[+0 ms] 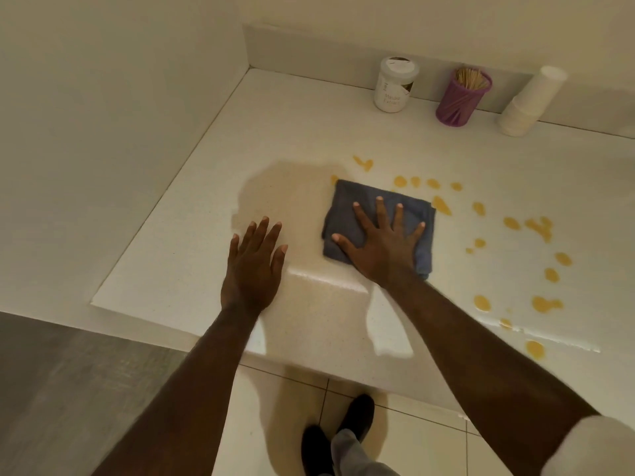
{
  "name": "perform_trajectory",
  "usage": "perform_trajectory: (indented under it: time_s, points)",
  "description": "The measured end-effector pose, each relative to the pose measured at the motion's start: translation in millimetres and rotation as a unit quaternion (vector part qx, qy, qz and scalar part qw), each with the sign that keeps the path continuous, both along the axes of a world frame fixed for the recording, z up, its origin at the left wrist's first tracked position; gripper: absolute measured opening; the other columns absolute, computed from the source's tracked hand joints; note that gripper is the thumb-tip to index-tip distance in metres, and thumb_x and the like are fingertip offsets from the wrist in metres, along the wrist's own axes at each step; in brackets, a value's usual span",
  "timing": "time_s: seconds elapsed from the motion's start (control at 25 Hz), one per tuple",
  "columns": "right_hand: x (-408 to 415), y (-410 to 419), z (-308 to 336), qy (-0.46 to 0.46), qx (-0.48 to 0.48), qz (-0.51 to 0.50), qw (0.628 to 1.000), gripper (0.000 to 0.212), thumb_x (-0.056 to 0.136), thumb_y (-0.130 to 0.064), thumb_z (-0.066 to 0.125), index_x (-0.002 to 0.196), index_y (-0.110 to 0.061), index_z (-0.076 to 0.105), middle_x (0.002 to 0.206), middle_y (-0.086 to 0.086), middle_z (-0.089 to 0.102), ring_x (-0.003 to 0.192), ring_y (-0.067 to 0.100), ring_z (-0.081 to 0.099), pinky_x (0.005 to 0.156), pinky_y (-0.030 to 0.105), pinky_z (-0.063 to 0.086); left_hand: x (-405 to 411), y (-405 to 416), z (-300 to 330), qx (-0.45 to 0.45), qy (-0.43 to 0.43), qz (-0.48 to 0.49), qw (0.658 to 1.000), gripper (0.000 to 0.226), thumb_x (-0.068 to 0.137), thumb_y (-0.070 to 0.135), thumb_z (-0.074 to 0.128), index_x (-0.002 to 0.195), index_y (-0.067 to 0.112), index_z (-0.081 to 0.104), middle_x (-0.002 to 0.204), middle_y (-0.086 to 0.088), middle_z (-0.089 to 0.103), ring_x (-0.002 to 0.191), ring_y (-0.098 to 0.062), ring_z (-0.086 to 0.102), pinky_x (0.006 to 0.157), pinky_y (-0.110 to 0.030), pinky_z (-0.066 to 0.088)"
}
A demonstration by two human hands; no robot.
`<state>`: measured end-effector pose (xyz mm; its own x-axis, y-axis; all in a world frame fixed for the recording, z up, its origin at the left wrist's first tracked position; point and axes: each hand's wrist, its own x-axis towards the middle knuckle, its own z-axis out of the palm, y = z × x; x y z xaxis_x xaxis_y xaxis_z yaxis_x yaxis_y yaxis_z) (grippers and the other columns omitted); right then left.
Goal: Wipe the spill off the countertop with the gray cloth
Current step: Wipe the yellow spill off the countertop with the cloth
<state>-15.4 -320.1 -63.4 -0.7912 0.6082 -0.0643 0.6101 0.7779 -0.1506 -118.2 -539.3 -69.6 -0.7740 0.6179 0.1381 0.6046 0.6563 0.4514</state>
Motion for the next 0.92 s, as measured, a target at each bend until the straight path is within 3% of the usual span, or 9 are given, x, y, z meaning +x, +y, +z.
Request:
perform_trajectory:
  time_s: [0.16,0.32,0.44,0.6,0.68,0.76,0.92]
  points:
    - [32.1,-43.6,-9.6,0.002,0.023,0.007,1.0,0.094,0.071,-0.093,0.002,0.152,-0.045,0.008,0.166,0.007,0.002,0.15,0.04,-0.002,0.106,0.078,-0.006,0.4,-0.5,0.1,0.008,-0.009,-0.001,1.0,0.054,0.098,0.042,0.025,0.147,0.022,0.031,0.157,-0.006,0.028,0.147,-0.023,0.017,0.12,-0.046,0.009]
    - [-10.8,-86.4,-13.2,0.033,0.005,0.064,0.997,0.089,0.075,-0.091,0.009,0.151,-0.046,0.011,0.165,0.008,0.008,0.149,0.042,0.001,0.106,0.076,-0.008,-2.0,0.6,0.2,-0.014,-0.018,0.006,1.0,0.056,0.097,0.044,0.02,0.148,0.021,0.03,0.158,-0.006,0.027,0.148,-0.023,0.015,0.12,-0.044,0.009]
    - [-48.2,-49.2,-6.4,0.011,-0.005,0.055,0.998,0.087,0.075,-0.09,0.013,0.151,-0.048,0.003,0.166,0.004,-0.002,0.15,0.039,-0.008,0.107,0.076,-0.007,-1.4,0.8,0.0,-0.02,-0.016,0.011,1.0,0.057,0.097,0.046,0.02,0.148,0.021,0.03,0.158,-0.006,0.027,0.148,-0.023,0.016,0.121,-0.045,0.009]
    - [-34.5,18.6,-2.8,0.034,0.006,-0.031,0.999,0.087,0.076,-0.09,0.02,0.151,-0.045,0.015,0.166,0.004,0.006,0.15,0.038,0.001,0.106,0.078,-0.003,-0.5,0.2,0.0,-0.014,-0.01,0.007,1.0,0.057,0.097,0.048,0.024,0.148,0.023,0.031,0.158,-0.005,0.027,0.147,-0.023,0.017,0.12,-0.043,0.01]
    - [-14.9,16.4,-10.3,0.034,0.016,-0.058,0.998,0.09,0.074,-0.092,0.015,0.151,-0.045,0.017,0.165,0.006,0.008,0.15,0.039,0.002,0.106,0.078,-0.003,-0.8,0.3,-1.5,-0.013,-0.011,0.008,1.0,0.059,0.097,0.051,0.026,0.148,0.023,0.029,0.158,-0.006,0.027,0.147,-0.024,0.017,0.119,-0.043,0.01]
    - [-12.1,-7.9,-16.8,0.03,0.034,-0.042,0.998,0.092,0.073,-0.093,0.009,0.151,-0.044,0.016,0.165,0.008,0.009,0.149,0.042,0.002,0.105,0.078,-0.007,-0.8,-0.1,-1.5,-0.016,-0.013,0.007,1.0,0.063,0.095,0.056,0.025,0.149,0.024,0.027,0.159,-0.005,0.025,0.148,-0.025,0.016,0.12,-0.046,0.01]
    - [-74.6,-19.5,-14.2,0.051,0.004,0.043,0.998,0.088,0.076,-0.09,0.016,0.151,-0.045,0.012,0.165,0.008,0.004,0.149,0.042,-0.005,0.108,0.075,-0.009,0.9,-2.1,-2.1,-0.017,-0.007,-0.007,1.0,0.067,0.093,0.061,0.02,0.151,0.027,0.022,0.161,-0.003,0.019,0.149,-0.023,0.012,0.121,-0.045,0.006]
